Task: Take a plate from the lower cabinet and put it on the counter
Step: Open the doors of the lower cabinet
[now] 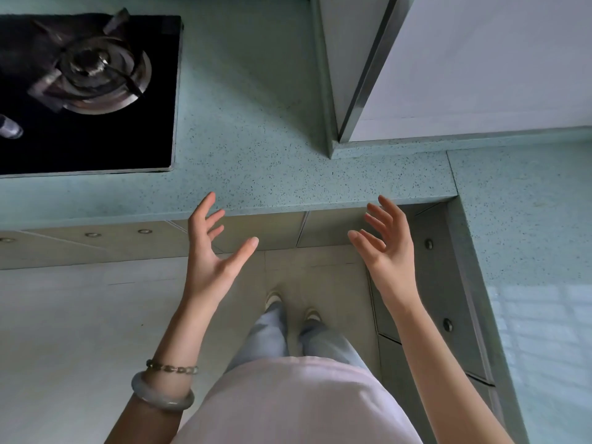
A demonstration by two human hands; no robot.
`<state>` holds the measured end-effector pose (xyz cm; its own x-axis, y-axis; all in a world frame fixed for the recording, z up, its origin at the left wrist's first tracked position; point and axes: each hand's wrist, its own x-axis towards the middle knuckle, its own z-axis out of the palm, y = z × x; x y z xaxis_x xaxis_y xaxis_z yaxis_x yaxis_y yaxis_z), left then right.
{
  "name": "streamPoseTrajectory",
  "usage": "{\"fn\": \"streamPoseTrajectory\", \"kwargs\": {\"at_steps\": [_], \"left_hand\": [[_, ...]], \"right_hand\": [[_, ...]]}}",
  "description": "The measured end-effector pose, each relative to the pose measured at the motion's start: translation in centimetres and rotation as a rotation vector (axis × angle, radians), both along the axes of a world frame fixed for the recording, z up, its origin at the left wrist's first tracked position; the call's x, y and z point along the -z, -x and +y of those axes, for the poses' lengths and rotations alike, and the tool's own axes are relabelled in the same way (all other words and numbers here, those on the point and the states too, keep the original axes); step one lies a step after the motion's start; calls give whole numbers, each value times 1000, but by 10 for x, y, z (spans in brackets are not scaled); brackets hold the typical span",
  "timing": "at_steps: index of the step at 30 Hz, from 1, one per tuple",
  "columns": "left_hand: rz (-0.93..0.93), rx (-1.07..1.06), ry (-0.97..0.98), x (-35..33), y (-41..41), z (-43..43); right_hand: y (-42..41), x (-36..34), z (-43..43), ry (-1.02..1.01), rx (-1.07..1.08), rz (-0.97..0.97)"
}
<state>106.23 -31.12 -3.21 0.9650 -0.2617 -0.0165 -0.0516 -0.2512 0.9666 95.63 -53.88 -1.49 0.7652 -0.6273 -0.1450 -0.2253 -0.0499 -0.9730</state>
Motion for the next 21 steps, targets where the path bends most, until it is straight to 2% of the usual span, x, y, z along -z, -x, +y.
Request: {"fn": "streamPoseTrajectory", "kwargs": {"at_steps": [9, 21], "left_hand": [[-25, -23, 12, 6, 35, 0], [-80, -82, -26, 28, 170, 2]], "right_hand": [[29, 9, 1, 7, -33, -18], [111, 28, 2, 16, -169, -95]]}}
